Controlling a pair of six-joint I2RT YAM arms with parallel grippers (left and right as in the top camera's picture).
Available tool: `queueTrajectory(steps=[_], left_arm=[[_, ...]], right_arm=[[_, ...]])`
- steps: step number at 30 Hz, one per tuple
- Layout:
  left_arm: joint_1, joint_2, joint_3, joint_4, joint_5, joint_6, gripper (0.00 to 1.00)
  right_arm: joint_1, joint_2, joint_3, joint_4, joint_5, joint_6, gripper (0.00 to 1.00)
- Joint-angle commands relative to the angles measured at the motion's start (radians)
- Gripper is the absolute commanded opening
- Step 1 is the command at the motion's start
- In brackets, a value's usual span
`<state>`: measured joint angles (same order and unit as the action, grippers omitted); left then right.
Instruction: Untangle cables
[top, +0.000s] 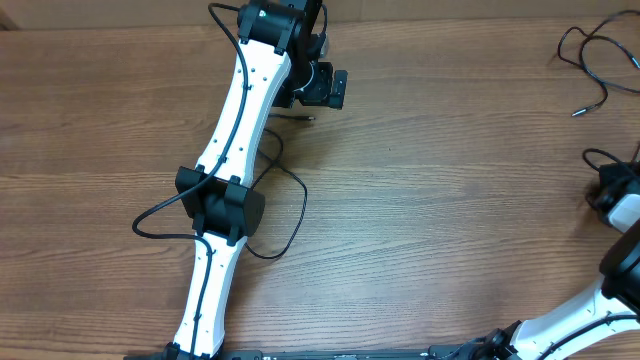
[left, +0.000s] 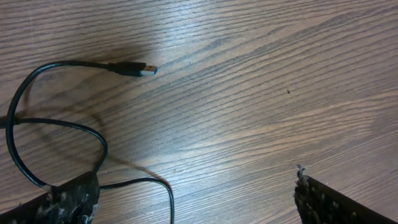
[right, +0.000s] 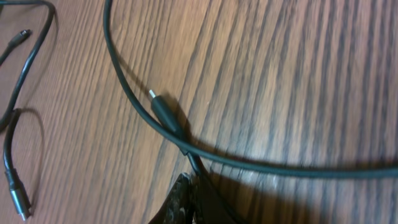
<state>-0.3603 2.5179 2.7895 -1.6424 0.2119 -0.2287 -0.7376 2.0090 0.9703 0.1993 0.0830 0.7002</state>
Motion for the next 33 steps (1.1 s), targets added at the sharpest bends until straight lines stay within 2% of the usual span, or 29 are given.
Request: queueTrajectory(steps=[1,8,15,19,24,29,33], left_arm=[[-0.007,-0.019,-0.004,0.005,-0.005,0.015,1.0],[-0.007,-0.019,-0.004,0.018,-0.005,0.015,1.0],[-0.007,-0.019,-0.004,0.02,-0.013,0.016,1.0],[-0.007,-0.02,-0.004,0.024,-0.013,0.024,1.0],[-0.007,-0.019,-0.005,0.024,-0.013,0.025,1.0],[-0.007,-0.019,-0.005,0.023,-0.013,0.032,1.0],[-0.007,-0.019,-0.005,0.014,-0.013,0.035,1.0]], right_arm=[[-0.055,0.054,0.005,-0.033,0.034,-0.063,0.04],[-0.04,0.013,0.008,-0.087,-0.036,-0.072,0.04],[-0.021,-0.194,0.054,-0.259,-0.01,-0.037,0.04],[-0.023,-0.267,0.068,-0.292,0.084,-0.01,0.04],[-0.057,-0.259,0.067,-0.412,0.309,0.165,0.04],[-0.124,-0.214,0.067,-0.496,0.366,0.298,0.04],[-0.187,-0.172,0.067,-0.521,0.361,0.343,0.04]])
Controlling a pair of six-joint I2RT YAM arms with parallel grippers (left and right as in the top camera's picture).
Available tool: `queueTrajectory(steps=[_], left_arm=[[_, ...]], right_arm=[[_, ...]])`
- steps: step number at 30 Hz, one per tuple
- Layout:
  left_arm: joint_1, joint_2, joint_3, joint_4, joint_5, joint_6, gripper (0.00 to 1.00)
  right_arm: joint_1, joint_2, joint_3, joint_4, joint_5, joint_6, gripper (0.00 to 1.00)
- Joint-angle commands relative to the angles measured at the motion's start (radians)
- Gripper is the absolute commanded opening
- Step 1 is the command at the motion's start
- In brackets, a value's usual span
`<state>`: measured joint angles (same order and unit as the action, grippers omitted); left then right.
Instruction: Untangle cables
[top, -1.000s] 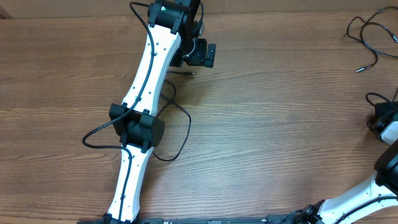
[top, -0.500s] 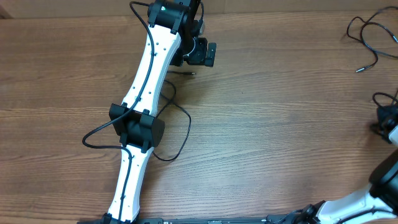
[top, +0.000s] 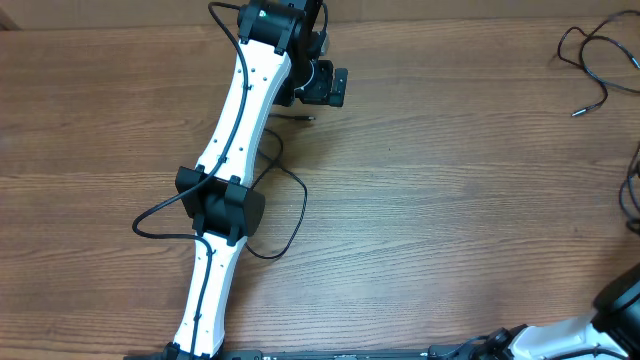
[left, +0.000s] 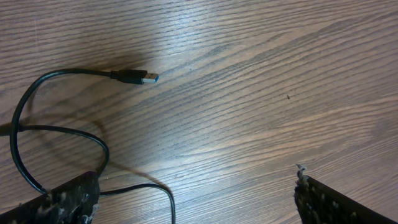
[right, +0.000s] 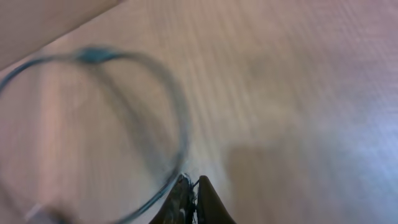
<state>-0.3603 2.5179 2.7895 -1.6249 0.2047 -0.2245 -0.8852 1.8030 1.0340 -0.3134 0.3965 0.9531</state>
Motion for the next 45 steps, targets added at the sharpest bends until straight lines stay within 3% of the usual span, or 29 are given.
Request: queueTrajectory(steps=[1,11,16,20,22,28,45], left_arm=[[-0.007,-0.019,-0.005,-0.005,-0.006,0.031,1.0],[-0.009,-0.02,-0.005,-0.007,-0.006,0.031,1.0],[-0.009,-0.019,-0.005,-0.005,-0.005,0.03,1.0],[-0.01,-0.019,-0.005,-0.009,-0.004,0.018,1.0],[-0.013,-0.019,-0.005,-0.009,-0.002,0.018,1.0],[-0.014,-0.02,-0.005,-0.008,-0.002,0.006,1.0],[-0.014,-0.019,-0.005,-0.013,-0.005,0.0,1.0]], right_arm=[[-0.054,0.039,0.003,-0.011,0.047,0.094,0.04],[-0.22,0.088,0.003,0.095,0.02,0.086,0.04],[-0.227,0.174,0.003,0.164,-0.036,0.087,0.04],[-0.202,0.238,0.003,0.277,-0.126,0.085,0.04],[-0.178,0.248,0.003,0.379,-0.183,0.008,0.04],[-0.101,0.259,0.006,0.455,-0.182,-0.007,0.04],[0.048,0.274,0.105,0.481,-0.174,0.019,0.04]])
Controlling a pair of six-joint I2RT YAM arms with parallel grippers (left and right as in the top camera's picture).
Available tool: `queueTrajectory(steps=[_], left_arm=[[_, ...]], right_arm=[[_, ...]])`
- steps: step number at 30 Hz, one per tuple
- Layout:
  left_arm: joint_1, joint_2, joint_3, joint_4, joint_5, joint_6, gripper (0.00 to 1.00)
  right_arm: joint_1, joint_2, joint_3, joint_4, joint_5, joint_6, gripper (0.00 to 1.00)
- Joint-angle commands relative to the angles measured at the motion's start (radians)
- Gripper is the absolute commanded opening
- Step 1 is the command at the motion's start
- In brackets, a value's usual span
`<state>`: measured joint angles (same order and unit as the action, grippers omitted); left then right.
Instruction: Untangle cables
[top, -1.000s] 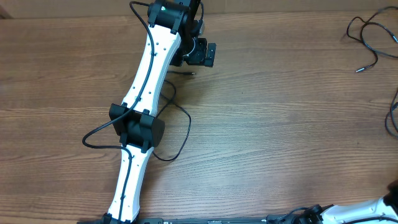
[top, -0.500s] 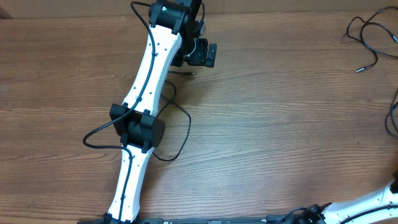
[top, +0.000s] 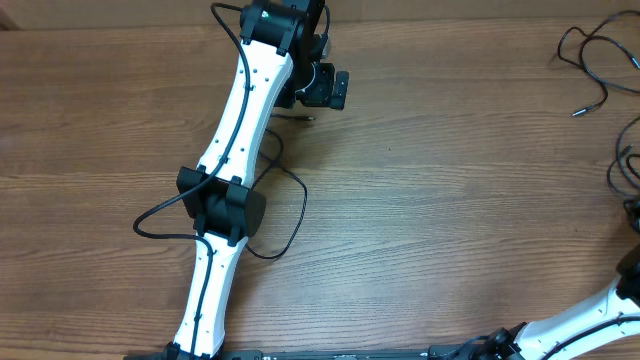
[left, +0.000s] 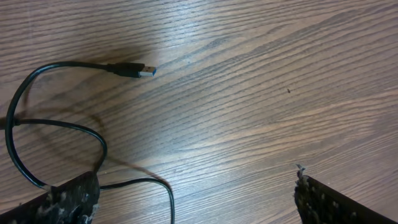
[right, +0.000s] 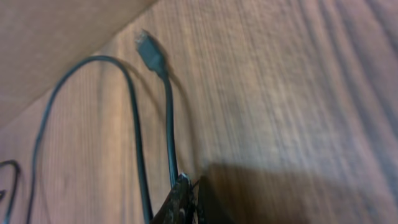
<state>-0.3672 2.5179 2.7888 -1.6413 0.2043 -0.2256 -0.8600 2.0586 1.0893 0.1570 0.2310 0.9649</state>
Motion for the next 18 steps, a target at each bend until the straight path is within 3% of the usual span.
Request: queueTrajectory(steps=[1,12,18], left_arm=[[-0.007,-0.019,-0.004,0.004,-0.005,0.001,1.0],[-0.007,-0.019,-0.004,-0.011,-0.005,0.001,1.0],[-0.007,-0.019,-0.004,0.002,-0.005,0.002,1.0]], right_arm=[[0.029,0.02,0.055,0.01,-0.008,0.007,0.04],[0.076,0.035,0.059,0.014,-0.01,0.006,0.04],[0.053,-0.034,0.092,-0.17,-0.002,0.003,0.04]])
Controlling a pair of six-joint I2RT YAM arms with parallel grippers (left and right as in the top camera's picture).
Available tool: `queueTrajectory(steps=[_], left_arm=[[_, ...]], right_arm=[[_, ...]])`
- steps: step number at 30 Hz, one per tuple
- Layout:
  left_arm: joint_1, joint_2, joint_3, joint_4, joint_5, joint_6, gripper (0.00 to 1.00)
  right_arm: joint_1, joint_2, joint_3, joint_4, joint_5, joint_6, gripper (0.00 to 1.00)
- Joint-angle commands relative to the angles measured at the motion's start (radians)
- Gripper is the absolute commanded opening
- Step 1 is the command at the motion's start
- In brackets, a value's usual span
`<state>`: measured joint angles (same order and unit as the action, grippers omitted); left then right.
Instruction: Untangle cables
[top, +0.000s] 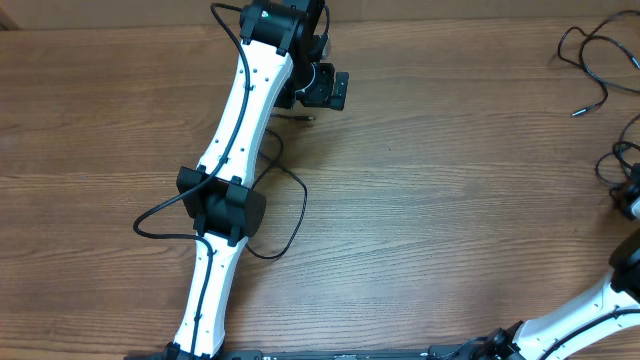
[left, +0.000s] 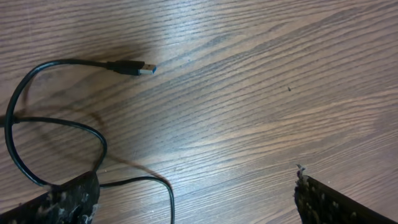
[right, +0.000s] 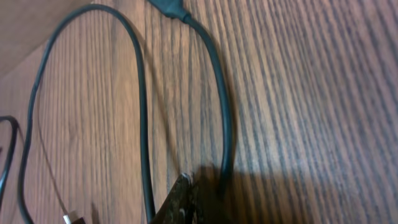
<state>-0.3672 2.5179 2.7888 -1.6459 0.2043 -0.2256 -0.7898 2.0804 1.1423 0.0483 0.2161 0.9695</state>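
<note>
A black cable with a blue-tipped USB plug (left: 138, 68) loops across the wood under my left gripper (left: 196, 182), which hangs open above it with nothing between its fingers. From overhead that gripper (top: 322, 88) is at the far middle, and the cable (top: 292, 205) runs under the left arm. At the table's right edge my right gripper (top: 630, 196) is shut on a second black cable (right: 219, 106). This cable bends in a loop around the fingertips (right: 185, 186), its plug at the top edge of the right wrist view.
A third thin black cable (top: 590, 62) lies tangled at the far right corner. The left arm's white links (top: 240, 130) stretch across the left half of the wooden table (top: 450, 200).
My right gripper has shifted a little farther from me along the right edge, and the cable's plug now lies at the top of its view. The left gripper has stayed open in place.
My right gripper was shut on its cable near the plug, low at the right edge. Then it was almost out of the overhead view, its own view blurred. Later it was back at the right edge with the cable looping beside it, as now. The left arm stayed put.
</note>
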Motion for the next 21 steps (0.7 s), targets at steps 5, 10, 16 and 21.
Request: queueTrajectory(steps=[5,10,16,21], left_arm=[[-0.007,-0.019,-0.004,0.022,-0.005,0.005,1.0],[-0.007,-0.019,-0.004,0.05,-0.005,0.005,1.0],[-0.006,-0.02,-0.003,0.047,-0.051,-0.021,1.0],[0.022,-0.027,0.037,0.05,-0.243,-0.141,1.0]], right_arm=[[-0.031,-0.155,0.039,-0.135,0.014,-0.002,0.04],[-0.006,-0.254,0.039,-0.166,-0.051,-0.002,0.04],[0.057,-0.344,0.039,-0.214,-0.092,-0.014,0.04],[0.169,-0.352,0.039,-0.206,-0.362,-0.085,0.04]])
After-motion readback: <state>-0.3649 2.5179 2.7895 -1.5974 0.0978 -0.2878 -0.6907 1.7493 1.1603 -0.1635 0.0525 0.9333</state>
